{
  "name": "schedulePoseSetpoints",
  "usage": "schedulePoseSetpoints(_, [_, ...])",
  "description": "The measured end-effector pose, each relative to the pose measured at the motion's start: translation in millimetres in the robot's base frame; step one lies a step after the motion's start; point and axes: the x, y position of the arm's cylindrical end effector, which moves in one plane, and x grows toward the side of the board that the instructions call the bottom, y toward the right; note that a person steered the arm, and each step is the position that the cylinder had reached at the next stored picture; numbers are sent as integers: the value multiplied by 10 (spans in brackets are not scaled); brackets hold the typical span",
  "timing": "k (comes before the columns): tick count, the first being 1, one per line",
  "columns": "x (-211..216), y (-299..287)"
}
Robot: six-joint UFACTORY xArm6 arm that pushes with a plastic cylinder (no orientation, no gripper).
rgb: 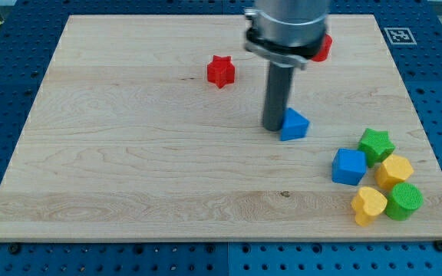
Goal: Move your arm towards the top
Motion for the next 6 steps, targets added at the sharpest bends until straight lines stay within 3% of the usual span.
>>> schedulePoseSetpoints(2, [32, 222])
schedulePoseSetpoints(4, [-472, 222])
schedulePoseSetpoints(6, [-371, 312])
